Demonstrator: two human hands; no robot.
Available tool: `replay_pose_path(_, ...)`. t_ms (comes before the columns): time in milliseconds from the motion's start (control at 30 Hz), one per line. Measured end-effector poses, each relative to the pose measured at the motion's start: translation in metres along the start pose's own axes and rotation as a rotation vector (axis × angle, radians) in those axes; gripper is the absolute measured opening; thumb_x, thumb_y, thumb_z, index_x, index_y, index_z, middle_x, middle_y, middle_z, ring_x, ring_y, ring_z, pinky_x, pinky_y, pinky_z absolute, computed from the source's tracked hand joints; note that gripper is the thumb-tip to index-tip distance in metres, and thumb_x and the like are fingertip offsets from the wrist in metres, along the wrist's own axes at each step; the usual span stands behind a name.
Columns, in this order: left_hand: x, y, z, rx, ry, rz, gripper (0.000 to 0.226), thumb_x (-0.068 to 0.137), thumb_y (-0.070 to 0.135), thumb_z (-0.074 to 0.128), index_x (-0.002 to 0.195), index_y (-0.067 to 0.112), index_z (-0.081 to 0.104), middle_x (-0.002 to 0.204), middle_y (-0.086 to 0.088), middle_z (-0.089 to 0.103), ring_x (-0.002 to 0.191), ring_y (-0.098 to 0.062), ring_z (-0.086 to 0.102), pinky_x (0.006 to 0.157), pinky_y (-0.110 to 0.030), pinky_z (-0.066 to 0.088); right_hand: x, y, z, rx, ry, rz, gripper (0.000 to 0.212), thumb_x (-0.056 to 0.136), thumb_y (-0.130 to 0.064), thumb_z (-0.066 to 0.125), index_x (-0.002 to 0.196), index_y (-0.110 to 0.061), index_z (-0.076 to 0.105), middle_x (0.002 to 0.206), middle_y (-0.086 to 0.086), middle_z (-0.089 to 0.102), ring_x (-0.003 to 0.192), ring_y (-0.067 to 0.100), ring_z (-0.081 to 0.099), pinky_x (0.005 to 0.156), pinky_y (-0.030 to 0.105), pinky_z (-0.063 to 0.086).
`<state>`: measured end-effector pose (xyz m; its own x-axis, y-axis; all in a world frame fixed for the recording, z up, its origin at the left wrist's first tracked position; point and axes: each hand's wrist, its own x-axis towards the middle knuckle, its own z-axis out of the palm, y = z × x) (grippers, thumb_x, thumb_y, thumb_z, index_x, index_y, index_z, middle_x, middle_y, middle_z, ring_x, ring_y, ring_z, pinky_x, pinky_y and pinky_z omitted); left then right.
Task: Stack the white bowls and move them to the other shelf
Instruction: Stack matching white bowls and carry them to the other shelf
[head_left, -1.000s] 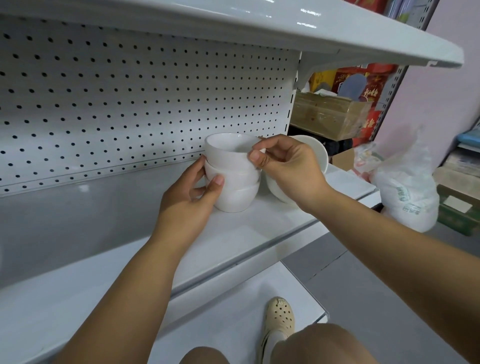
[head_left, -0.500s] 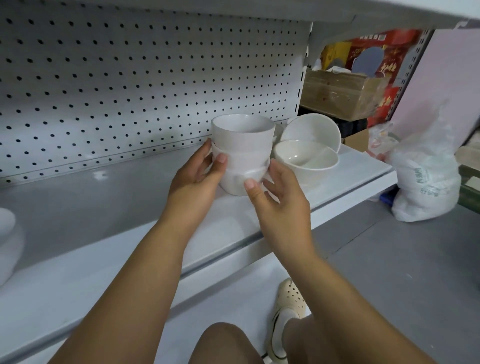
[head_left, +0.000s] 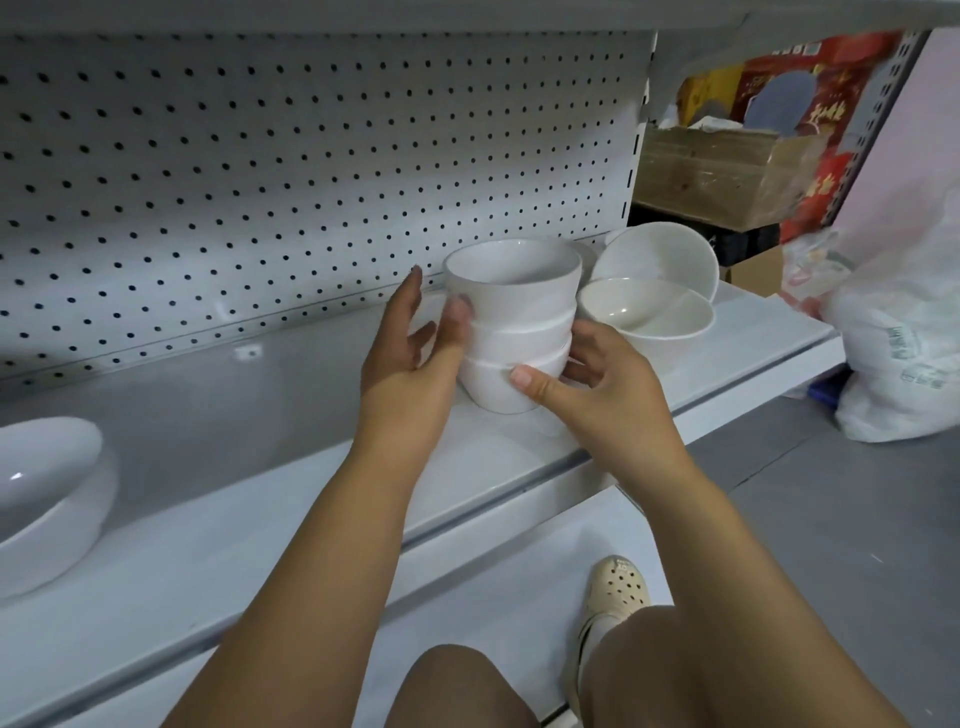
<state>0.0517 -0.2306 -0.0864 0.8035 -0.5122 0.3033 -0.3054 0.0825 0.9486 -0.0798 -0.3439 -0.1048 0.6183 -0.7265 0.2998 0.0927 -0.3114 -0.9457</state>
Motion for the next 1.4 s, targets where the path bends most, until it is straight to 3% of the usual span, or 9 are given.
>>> replay_pose_path(67, 0.001, 0.001, 0.002, -0.008, -0.113, -0.013, 0.051, 0.098, 0.047, 0.060, 0.148, 0.038, 0.048, 0.140, 0.014, 0.059, 0.101, 0.025, 0.058, 0.090, -0.005, 0.048, 0.001, 0.000, 0.002, -0.003, -0.010, -0.010, 0.066, 0.073, -0.024, 0.093, 0.128, -0.033, 0.058, 0.125, -0.015, 0.070, 0.109, -0.005, 0.067, 0.095, 0.021, 0.056)
replay_pose_path(133, 0.003, 0.001, 0.001, -0.015, -0.139, -0.020, 0.050, 0.094, 0.056, 0.063, 0.140, 0.039, 0.056, 0.131, 0.009, 0.067, 0.109, 0.008, 0.065, 0.102, -0.030, 0.054, 0.002, 0.001, 0.003, -0.010, 0.000, -0.023, 0.073, 0.072, -0.024, 0.094, 0.134, -0.029, 0.057, 0.126, -0.014, 0.070, 0.111, -0.003, 0.067, 0.094, 0.020, 0.056)
replay_pose_path(200, 0.005, 0.001, 0.000, -0.028, -0.119, -0.035, 0.060, 0.082, 0.067, 0.065, 0.135, 0.039, 0.061, 0.125, 0.005, 0.071, 0.110, -0.004, 0.069, 0.101, -0.042, 0.055, 0.001, 0.003, 0.004, -0.006, 0.010, -0.036, 0.077, 0.071, -0.023, 0.095, 0.138, -0.026, 0.057, 0.125, -0.012, 0.071, 0.113, -0.001, 0.067, 0.094, 0.020, 0.056)
replay_pose_path(267, 0.003, 0.003, -0.002, -0.040, -0.106, -0.034, 0.067, 0.075, 0.070, 0.066, 0.133, 0.037, 0.062, 0.121, 0.004, 0.072, 0.109, -0.007, 0.070, 0.099, -0.045, 0.056, 0.000, 0.003, 0.003, 0.012, 0.012, -0.035, 0.080, 0.070, -0.021, 0.095, 0.140, -0.024, 0.057, 0.125, -0.009, 0.072, 0.113, 0.001, 0.068, 0.094, 0.020, 0.056)
replay_pose_path(467, -0.017, 0.015, -0.009, -0.076, -0.110, -0.025, 0.065, 0.073, 0.066, 0.074, 0.126, 0.030, 0.066, 0.116, -0.001, 0.074, 0.106, -0.015, 0.072, 0.093, -0.050, 0.059, -0.020, -0.006, -0.008, 0.077, -0.009, -0.053, 0.079, 0.069, -0.010, 0.093, 0.140, -0.022, 0.060, 0.120, -0.008, 0.075, 0.113, 0.005, 0.070, 0.091, 0.020, 0.055)
replay_pose_path(633, -0.041, 0.040, -0.006, -0.120, -0.125, 0.009, 0.054, 0.080, 0.059, 0.078, 0.124, 0.030, 0.065, 0.117, -0.001, 0.073, 0.106, -0.014, 0.072, 0.087, -0.045, 0.062, -0.040, -0.027, -0.029, 0.071, -0.011, -0.070, 0.081, 0.067, -0.019, 0.095, 0.140, -0.026, 0.061, 0.122, -0.007, 0.074, 0.119, 0.009, 0.067, 0.105, 0.042, 0.053)
replay_pose_path(767, -0.074, 0.064, -0.002, -0.201, -0.145, 0.034, 0.044, 0.076, 0.056, 0.075, 0.115, 0.039, 0.065, 0.118, 0.000, 0.072, 0.108, -0.014, 0.071, 0.087, -0.042, 0.062, -0.069, -0.052, -0.052, 0.043, -0.022, -0.100, 0.079, 0.070, -0.016, 0.094, 0.140, -0.027, 0.060, 0.120, -0.006, 0.076, 0.117, 0.014, 0.069, 0.103, 0.045, 0.054)
replay_pose_path(1033, -0.146, 0.095, 0.028, -0.253, -0.324, 0.047, 0.038, 0.077, 0.062, 0.077, 0.110, 0.048, 0.065, 0.122, 0.011, 0.072, 0.108, -0.007, 0.071, 0.091, -0.046, 0.060, -0.160, -0.085, -0.108, 0.022, 0.097, -0.068, 0.074, 0.071, -0.010, 0.091, 0.138, -0.024, 0.062, 0.120, -0.003, 0.076, 0.117, 0.016, 0.070, 0.101, 0.045, 0.056)
replay_pose_path(1400, -0.169, 0.117, 0.141, -0.308, -0.612, -0.075, 0.056, 0.072, 0.047, 0.076, 0.124, 0.033, 0.060, 0.116, 0.010, 0.071, 0.103, -0.004, 0.072, 0.094, -0.045, 0.060, -0.191, -0.073, -0.216, -0.051, 0.340, 0.053, 0.079, 0.070, -0.009, 0.093, 0.140, -0.025, 0.061, 0.124, -0.007, 0.074, 0.122, 0.014, 0.066, 0.103, 0.047, 0.054)
